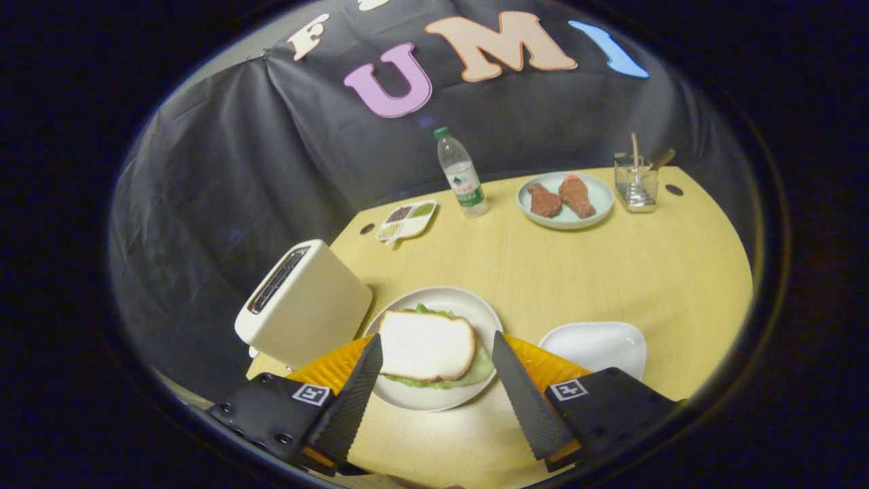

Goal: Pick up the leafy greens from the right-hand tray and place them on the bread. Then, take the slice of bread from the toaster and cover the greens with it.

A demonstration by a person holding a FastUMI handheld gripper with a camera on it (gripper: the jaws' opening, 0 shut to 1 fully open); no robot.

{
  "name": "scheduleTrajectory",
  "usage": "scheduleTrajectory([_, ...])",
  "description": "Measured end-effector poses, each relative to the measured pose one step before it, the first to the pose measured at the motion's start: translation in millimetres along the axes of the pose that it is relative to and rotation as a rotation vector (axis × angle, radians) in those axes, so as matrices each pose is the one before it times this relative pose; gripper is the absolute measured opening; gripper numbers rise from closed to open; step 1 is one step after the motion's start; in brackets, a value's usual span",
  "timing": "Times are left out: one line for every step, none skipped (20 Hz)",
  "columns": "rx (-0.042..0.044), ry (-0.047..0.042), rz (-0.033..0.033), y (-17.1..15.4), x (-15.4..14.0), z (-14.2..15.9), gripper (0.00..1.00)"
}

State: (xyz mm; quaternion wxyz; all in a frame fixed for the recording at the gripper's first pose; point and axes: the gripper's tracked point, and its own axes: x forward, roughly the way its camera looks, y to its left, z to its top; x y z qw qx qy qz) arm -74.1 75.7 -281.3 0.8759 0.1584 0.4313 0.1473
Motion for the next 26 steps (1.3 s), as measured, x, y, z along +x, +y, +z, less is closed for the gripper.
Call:
scheduleTrajectory([0.0014,-0.04066,-0.01492,-6.45,-2.51,11.02,1.0])
scheduleTrajectory([0.00327,-0.04917,-0.01116,-1.98,-7.19,13.15,1.0])
scheduleTrajectory([-0.00429,-0.05343,-0.01601,-3.77,-8.05,14.83,1.0])
scheduleTrajectory([-0.01445,-0.04639,-0.02776,-7.59,-7.07,15.31,1.0])
scheduleTrajectory([-0.01875,-0.04175,-0.02891,-9.16,-9.27,13.28,1.0])
scheduleTrajectory([-0.01742,-0.04592,-0.0226,-5.05,-6.47,12.79,1.0])
scheduleTrajectory([-0.01934,-0.04888,-0.02664,-5.48,-5.93,15.26,1.0])
scheduleTrajectory([-0.02103,-0.07463,-0.03545,-7.85,-5.52,18.53,1.0])
scheduleTrajectory([-0.0172,-0.07067,-0.03212,-8.45,-6.01,21.46,1.0])
scheduleTrajectory([-0.00962,-0.07011,-0.01941,-4.34,-6.24,20.49,1.0])
scheduleTrajectory([-0.00844,-0.06458,-0.02206,-4.4,-8.87,18.29,1.0])
scheduleTrajectory([-0.0137,-0.05291,-0.0187,-4.31,-5.25,17.58,1.0])
scheduleTrajectory([-0.02141,-0.03831,-0.02232,-5.2,-4.37,11.53,1.0])
scheduleTrajectory([-0.02711,-0.03225,-0.02542,-7.06,-3.68,10.95,1.0])
scheduleTrajectory([-0.02948,-0.01297,-0.02058,-5.71,-3.44,7.09,1.0])
scheduleTrajectory([-0.01986,-0.02282,-0.0182,-4.74,-3.35,7.73,1.0])
scheduleTrajectory([-0.01827,-0.00894,-0.02035,-4.91,-2.85,6.23,1.0])
scheduleTrajectory([-0.01095,-0.00868,-0.01417,-4.36,-2.41,4.52,1.0])
scheduleTrajectory([-0.00776,-0.00227,-0.00897,-2.08,-3.55,2.68,1.0])
scheduleTrajectory([-0.00886,0.0002,-0.00856,-3.48,-2.35,2.21,1.0])
scheduleTrajectory([-0.00816,-0.00292,-0.00873,-3.19,-3.34,1.47,1.0])
scheduleTrajectory([-0.0103,0.002,-0.00601,-3.17,-2.81,-0.23,1.0])
scheduleTrajectory([-0.00738,-0.00072,-0.00815,-1.5,-2.78,-0.53,1.0])
scheduleTrajectory([-0.00313,-0.00441,-0.00521,-1.75,-1.01,1.12,1.0])
scheduleTrajectory([-0.00152,0.00551,0.0018,-0.38,-0.8,-0.94,1.0])
scheduleTrajectory([-0.00029,0.00451,0.00129,0.56,-1.35,-1.48,1.0])
